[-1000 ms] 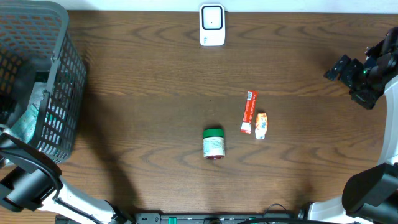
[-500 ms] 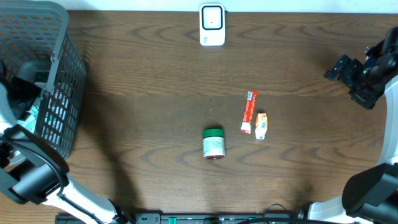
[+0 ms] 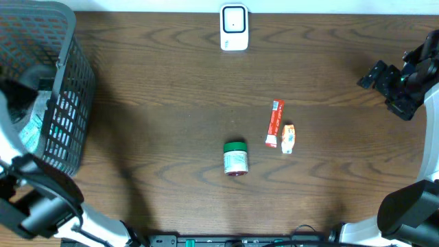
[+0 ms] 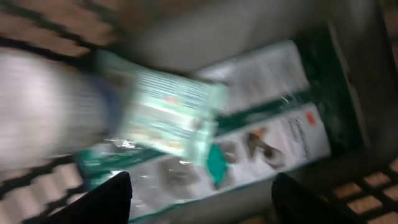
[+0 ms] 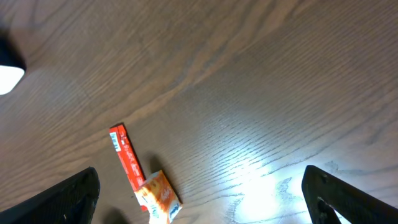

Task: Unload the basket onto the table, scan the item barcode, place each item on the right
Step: 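Grasp the white cotton-swab tub in the basket with the left gripper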

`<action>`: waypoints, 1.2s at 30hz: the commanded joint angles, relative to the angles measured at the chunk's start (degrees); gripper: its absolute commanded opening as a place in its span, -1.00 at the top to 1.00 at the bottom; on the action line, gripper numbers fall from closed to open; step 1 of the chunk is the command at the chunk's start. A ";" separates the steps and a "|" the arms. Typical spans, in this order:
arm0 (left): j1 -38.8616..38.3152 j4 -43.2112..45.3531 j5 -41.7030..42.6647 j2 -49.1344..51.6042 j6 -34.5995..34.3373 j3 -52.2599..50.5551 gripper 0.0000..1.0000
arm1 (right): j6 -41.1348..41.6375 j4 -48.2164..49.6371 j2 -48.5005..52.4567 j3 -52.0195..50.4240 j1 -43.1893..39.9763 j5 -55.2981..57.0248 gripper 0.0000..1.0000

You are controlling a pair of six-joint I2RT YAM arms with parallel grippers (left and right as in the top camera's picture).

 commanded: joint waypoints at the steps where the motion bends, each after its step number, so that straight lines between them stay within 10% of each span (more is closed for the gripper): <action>1: 2.49 -1.73 -8.44 -1.88 -1.75 1.68 -0.51 | 0.55 -0.20 -1.09 1.18 -0.28 -0.07 -0.98; 27: 11.34 -0.87 -14.34 5.84 0.96 -3.76 -0.66 | 0.55 -0.17 -1.09 1.18 -0.31 -0.07 -0.98; 36: 9.35 -0.11 -1.64 6.73 1.68 -3.76 -0.63 | 0.55 -0.20 -1.09 1.18 -0.31 -0.09 -0.99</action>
